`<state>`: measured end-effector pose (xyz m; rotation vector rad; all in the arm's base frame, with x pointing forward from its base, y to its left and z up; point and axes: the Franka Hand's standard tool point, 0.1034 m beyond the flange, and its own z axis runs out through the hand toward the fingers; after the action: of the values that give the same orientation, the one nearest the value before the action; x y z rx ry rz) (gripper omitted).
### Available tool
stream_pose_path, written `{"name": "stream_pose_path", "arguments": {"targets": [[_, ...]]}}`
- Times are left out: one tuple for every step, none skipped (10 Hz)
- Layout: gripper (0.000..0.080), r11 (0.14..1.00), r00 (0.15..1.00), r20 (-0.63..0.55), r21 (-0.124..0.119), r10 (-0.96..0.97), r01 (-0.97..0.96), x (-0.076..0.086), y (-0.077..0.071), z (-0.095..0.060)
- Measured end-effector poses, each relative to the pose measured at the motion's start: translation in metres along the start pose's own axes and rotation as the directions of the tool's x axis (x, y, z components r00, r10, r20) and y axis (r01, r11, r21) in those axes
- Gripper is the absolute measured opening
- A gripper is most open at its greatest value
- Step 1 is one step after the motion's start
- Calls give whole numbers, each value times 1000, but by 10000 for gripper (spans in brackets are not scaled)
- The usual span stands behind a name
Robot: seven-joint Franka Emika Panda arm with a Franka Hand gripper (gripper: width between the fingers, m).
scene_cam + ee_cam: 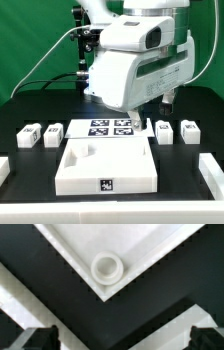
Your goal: Assemble one leg
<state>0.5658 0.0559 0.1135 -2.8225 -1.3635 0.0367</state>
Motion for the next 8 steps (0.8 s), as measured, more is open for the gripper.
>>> {"name": "stream_pose_path", "arguments": {"targets": [[650, 1000, 1000, 0, 0, 0, 0, 0, 0, 0], [650, 1000, 1000, 0, 0, 0, 0, 0, 0, 0], [650, 1000, 1000, 0, 0, -15, 15, 0, 0, 0], [650, 999, 999, 1, 1, -48, 48, -1, -1, 0], [650, 996, 996, 6, 5, -94, 94, -8, -13, 1], [650, 984, 984, 10, 6, -180, 180, -23, -28, 4], [650, 968, 968, 13, 11, -250, 250, -39, -38, 9], [650, 929, 929, 12, 14, -369, 369, -52, -42, 13]]}}
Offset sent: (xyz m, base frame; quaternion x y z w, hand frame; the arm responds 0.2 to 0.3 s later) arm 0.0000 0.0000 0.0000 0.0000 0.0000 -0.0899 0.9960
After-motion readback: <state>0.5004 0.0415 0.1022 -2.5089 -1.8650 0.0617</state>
